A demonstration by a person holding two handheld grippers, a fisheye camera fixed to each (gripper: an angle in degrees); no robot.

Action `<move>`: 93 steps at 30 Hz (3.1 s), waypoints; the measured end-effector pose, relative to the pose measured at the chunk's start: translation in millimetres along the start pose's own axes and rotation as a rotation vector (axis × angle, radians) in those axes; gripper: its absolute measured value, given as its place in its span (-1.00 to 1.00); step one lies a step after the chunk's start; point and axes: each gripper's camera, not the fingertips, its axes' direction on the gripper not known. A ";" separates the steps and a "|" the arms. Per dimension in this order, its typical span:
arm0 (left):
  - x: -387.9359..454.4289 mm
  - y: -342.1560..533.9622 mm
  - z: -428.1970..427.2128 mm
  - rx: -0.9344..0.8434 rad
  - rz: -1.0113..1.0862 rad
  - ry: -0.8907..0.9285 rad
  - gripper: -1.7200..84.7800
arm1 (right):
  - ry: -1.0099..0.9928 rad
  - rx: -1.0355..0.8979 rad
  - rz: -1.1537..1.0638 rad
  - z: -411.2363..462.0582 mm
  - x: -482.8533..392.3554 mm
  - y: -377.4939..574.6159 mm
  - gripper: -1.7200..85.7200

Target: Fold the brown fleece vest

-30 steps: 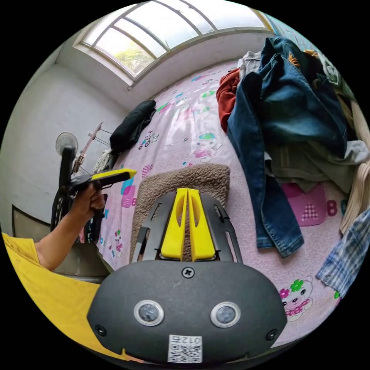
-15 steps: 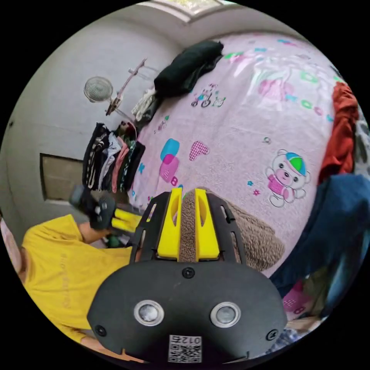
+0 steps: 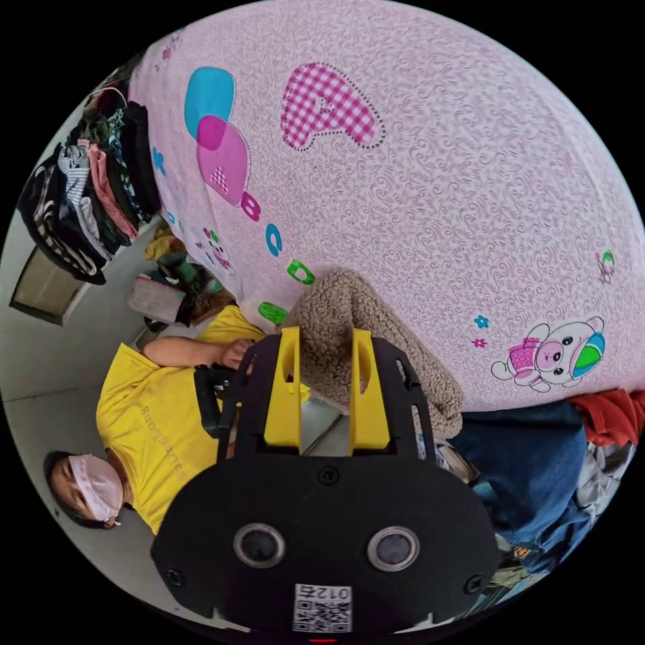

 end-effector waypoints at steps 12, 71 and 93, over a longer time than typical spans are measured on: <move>-26.3 -30.3 23.5 -0.030 0.028 0.011 -0.96 | -0.058 0.209 -0.139 -42.0 -14.8 -18.5 -0.93; -241.3 -331.1 146.9 -0.586 1.087 0.509 -0.91 | 0.010 0.482 -0.358 222.0 164.4 263.2 -0.95; -285.6 -73.8 124.6 -0.311 0.370 0.300 -0.95 | 0.067 0.571 -0.162 220.5 179.1 222.8 -0.95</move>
